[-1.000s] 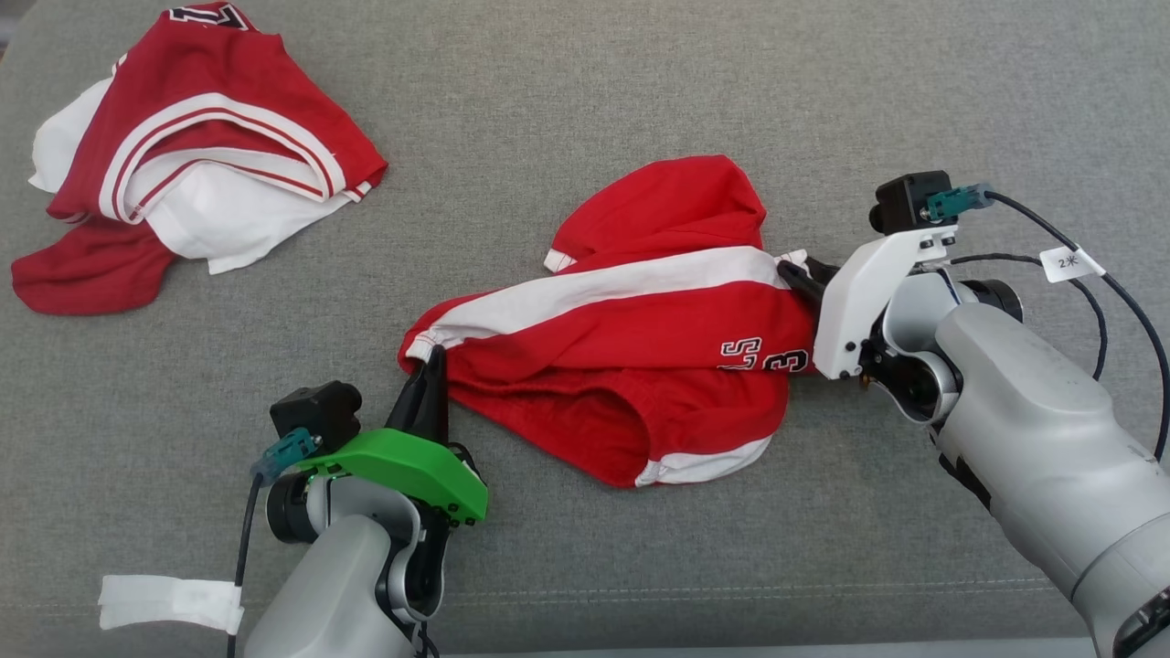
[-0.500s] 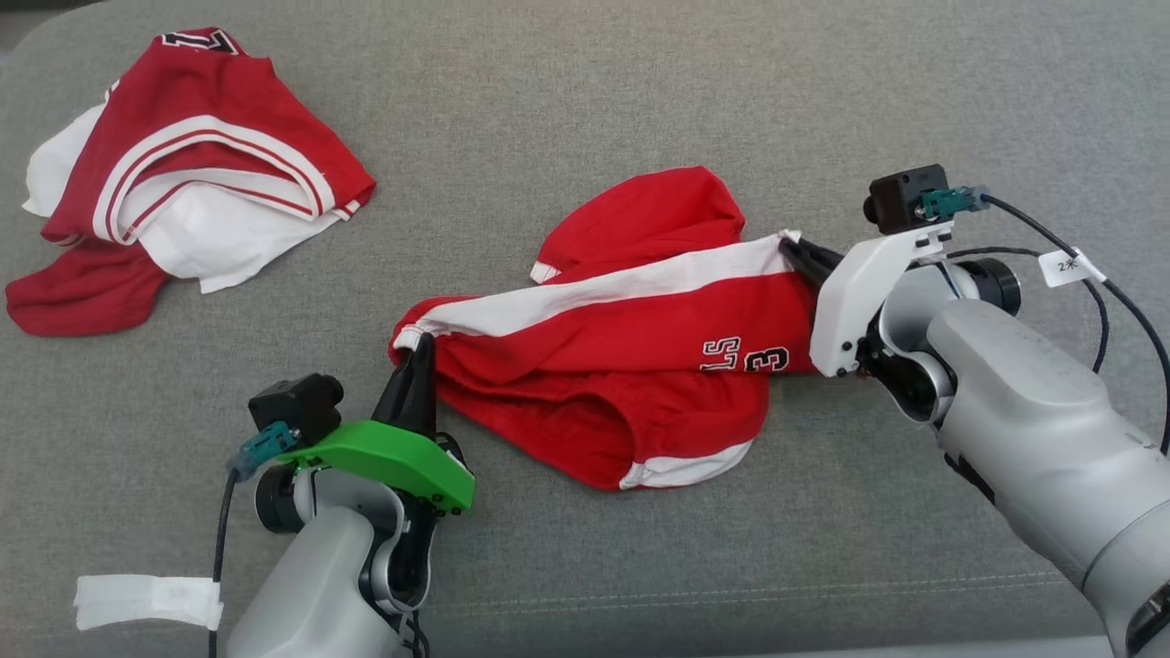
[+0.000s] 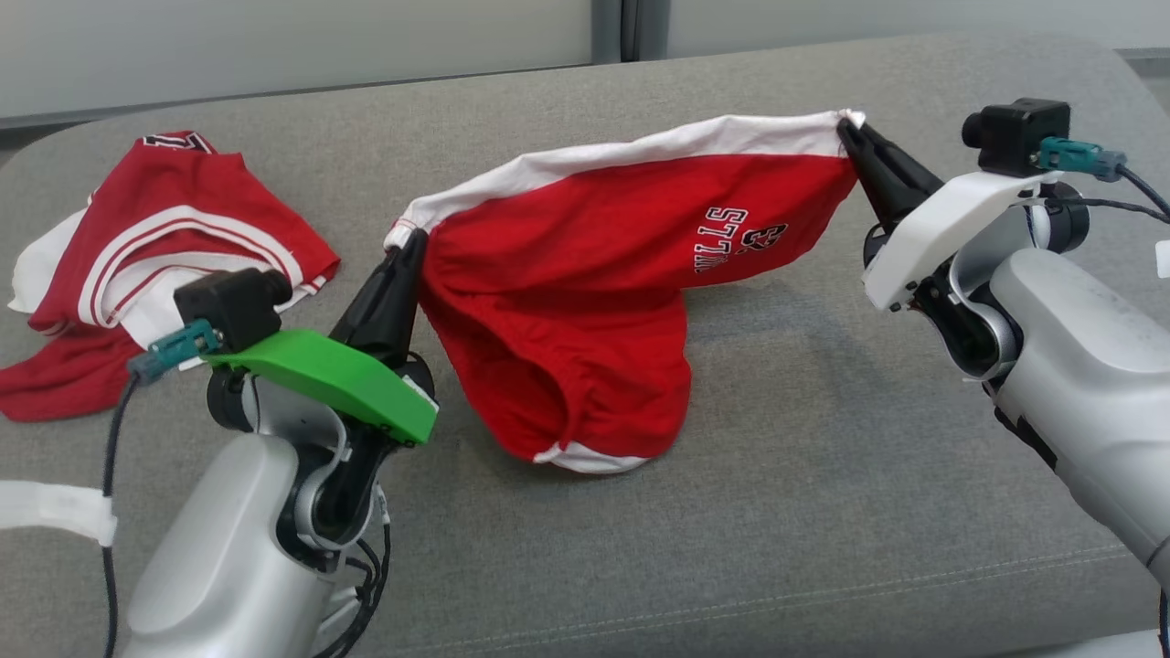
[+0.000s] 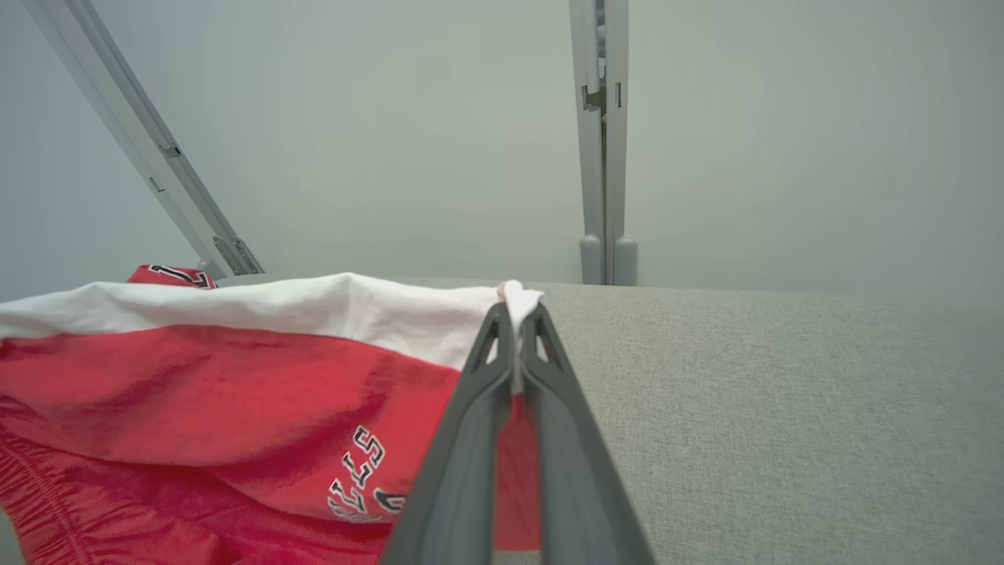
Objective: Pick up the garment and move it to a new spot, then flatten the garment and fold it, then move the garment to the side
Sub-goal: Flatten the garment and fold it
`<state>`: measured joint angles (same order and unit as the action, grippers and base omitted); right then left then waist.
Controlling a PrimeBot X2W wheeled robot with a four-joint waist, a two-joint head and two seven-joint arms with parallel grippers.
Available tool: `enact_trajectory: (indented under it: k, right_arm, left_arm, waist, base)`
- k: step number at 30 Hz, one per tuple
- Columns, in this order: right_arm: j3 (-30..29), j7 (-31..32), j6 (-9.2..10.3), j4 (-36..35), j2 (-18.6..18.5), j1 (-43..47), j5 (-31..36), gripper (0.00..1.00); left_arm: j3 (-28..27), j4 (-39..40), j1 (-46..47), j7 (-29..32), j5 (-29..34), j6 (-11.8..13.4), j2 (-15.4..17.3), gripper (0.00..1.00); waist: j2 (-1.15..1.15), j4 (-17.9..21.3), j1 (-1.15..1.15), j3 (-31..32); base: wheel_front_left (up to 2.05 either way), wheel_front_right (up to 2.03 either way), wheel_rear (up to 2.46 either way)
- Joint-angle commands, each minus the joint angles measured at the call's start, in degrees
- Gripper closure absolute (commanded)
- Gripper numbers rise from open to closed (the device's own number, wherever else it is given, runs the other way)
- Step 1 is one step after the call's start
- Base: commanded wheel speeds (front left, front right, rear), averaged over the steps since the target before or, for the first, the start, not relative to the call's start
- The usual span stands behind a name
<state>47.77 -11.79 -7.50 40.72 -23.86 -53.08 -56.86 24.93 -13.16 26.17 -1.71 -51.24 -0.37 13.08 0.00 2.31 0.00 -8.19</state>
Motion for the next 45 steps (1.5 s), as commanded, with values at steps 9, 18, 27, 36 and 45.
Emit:
enact_trajectory:
  k: [9, 18, 27, 36, 45]
  right_arm:
    - [-3.36, 0.81, 0.02, -6.79, -3.89, -1.04, -0.05, 1.00]
    - [-7.07, 6.13, 0.03, -1.01, -1.13, -11.51, 4.17, 1.00]
    - [-15.25, -2.99, 0.03, 14.41, 6.49, -29.41, 13.82, 1.00]
    - [-28.05, -3.40, 0.03, 2.92, 11.95, -24.63, 24.76, 1.00]
    - [-23.23, -3.43, 0.02, -8.38, 13.75, -5.79, 23.65, 1.00]
  left_arm:
    - [-1.91, 9.79, 7.59, 12.83, -4.22, 2.89, 5.60, 1.00]
    - [0.19, -0.44, 24.81, 22.17, -1.63, 3.78, 6.68, 1.00]
    - [2.43, -16.71, 45.27, 10.53, 8.14, 0.12, 2.79, 1.00]
    - [1.49, -26.43, 51.88, -5.80, 9.79, -5.70, 2.59, 1.00]
    - [2.25, -28.54, 39.04, -9.86, 2.81, -7.10, 3.91, 1.00]
  waist:
    - [0.00, 6.53, 0.00, 7.19]
    - [0.00, 8.68, 0.00, 0.40]
    - [0.00, 12.06, 0.00, -8.22]
    - [0.00, 16.50, 0.00, -15.46]
    - [0.00, 15.92, 0.00, -15.76]
  base:
    - [0.00, 0.00, 0.00]
    - [0.00, 0.00, 0.00]
    - [0.00, 0.00, 0.00]
    - [0.00, 0.00, 0.00]
    - [0.00, 0.00, 0.00]
